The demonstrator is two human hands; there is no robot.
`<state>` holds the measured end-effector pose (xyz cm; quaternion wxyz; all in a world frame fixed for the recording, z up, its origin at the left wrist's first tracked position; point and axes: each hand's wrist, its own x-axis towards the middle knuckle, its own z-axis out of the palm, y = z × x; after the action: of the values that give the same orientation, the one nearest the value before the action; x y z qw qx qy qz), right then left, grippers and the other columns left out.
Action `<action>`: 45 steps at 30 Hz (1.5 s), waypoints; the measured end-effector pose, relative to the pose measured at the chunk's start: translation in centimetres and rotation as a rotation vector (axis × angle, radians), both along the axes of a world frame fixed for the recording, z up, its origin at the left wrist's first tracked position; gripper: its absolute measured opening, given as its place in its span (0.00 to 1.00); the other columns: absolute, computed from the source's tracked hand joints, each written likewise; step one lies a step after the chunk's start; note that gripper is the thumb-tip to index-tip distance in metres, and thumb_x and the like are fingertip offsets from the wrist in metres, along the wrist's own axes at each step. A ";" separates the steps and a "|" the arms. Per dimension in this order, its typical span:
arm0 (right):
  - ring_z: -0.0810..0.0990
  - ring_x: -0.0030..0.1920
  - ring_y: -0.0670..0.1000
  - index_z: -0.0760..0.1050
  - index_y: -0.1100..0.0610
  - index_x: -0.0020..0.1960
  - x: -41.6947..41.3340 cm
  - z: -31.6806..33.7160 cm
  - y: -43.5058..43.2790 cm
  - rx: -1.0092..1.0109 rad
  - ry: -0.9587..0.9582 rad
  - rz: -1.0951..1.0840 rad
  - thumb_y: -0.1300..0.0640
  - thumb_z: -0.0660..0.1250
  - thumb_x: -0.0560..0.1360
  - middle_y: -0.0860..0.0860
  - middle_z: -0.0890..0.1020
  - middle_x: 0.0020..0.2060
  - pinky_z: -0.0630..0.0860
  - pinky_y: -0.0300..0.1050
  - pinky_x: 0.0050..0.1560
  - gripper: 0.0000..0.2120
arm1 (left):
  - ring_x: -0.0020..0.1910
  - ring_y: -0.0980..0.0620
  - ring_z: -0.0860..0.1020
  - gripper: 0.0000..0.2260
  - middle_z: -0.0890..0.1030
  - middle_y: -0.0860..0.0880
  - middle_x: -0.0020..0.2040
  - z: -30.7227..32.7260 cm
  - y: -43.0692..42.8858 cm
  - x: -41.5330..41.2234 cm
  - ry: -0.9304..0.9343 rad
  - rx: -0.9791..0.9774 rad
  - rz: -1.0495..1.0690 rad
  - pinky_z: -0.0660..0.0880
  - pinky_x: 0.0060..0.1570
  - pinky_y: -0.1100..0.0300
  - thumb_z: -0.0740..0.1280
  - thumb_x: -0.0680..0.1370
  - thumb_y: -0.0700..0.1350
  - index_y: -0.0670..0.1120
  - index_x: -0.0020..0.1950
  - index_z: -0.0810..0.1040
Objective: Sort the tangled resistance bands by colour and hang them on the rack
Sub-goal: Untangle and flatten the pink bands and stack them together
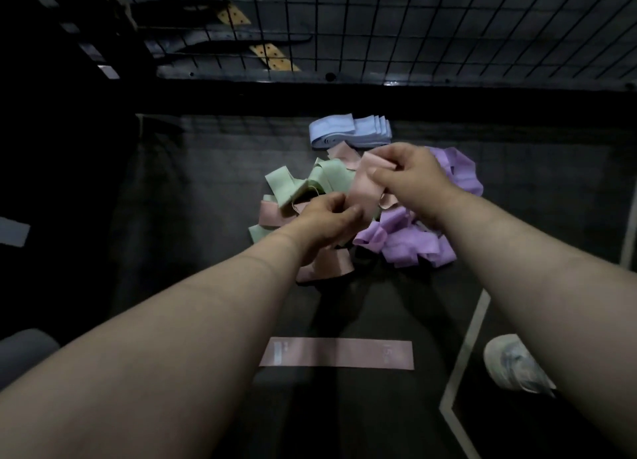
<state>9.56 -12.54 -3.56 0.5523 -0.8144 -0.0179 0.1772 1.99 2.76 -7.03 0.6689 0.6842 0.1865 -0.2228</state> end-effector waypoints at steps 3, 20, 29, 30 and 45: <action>0.81 0.41 0.50 0.79 0.52 0.48 -0.3 3.4 -0.4 0.111 0.018 -0.194 0.65 0.68 0.78 0.52 0.83 0.40 0.79 0.49 0.45 0.08 | 0.44 0.45 0.81 0.15 0.85 0.40 0.46 2.4 0.7 -1.4 -0.012 -0.010 -0.041 0.76 0.46 0.45 0.75 0.69 0.52 0.44 0.50 0.82; 0.76 0.33 0.47 0.75 0.53 0.46 -9.7 16.3 -5.9 0.443 0.186 -0.754 0.59 0.68 0.79 0.52 0.80 0.39 0.70 0.37 0.28 0.04 | 0.28 0.55 0.73 0.04 0.79 0.48 0.34 15.3 6.4 -11.9 -0.048 0.188 -0.059 0.66 0.28 0.63 0.75 0.76 0.43 0.46 0.45 0.81; 0.77 0.35 0.46 0.75 0.52 0.46 -14.3 22.5 -8.7 0.534 0.194 -0.576 0.64 0.63 0.80 0.51 0.79 0.38 0.72 0.37 0.29 0.09 | 0.33 0.53 0.81 0.05 0.83 0.48 0.35 23.3 8.5 -14.7 -0.195 0.095 0.165 0.81 0.36 0.59 0.71 0.76 0.33 0.42 0.46 0.81; 0.78 0.36 0.46 0.75 0.52 0.46 -14.9 23.1 -8.9 0.537 0.187 -0.535 0.65 0.62 0.80 0.51 0.80 0.39 0.74 0.36 0.28 0.09 | 0.32 0.53 0.81 0.04 0.83 0.48 0.34 24.2 8.7 -15.0 -0.224 0.086 0.198 0.81 0.34 0.59 0.72 0.76 0.33 0.41 0.46 0.81; 0.71 0.29 0.48 0.79 0.56 0.46 -20.9 22.7 -11.4 0.147 -0.040 -0.246 0.64 0.71 0.76 0.54 0.79 0.35 0.65 0.39 0.29 0.04 | 0.37 0.49 0.81 0.04 0.84 0.45 0.39 25.0 10.7 -20.2 -0.431 0.269 0.299 0.79 0.36 0.59 0.73 0.75 0.34 0.40 0.46 0.79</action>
<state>-11.30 -23.96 19.12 0.6273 -0.7713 0.0579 0.0902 -18.22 13.49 17.93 0.6219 0.7632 0.1666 0.0553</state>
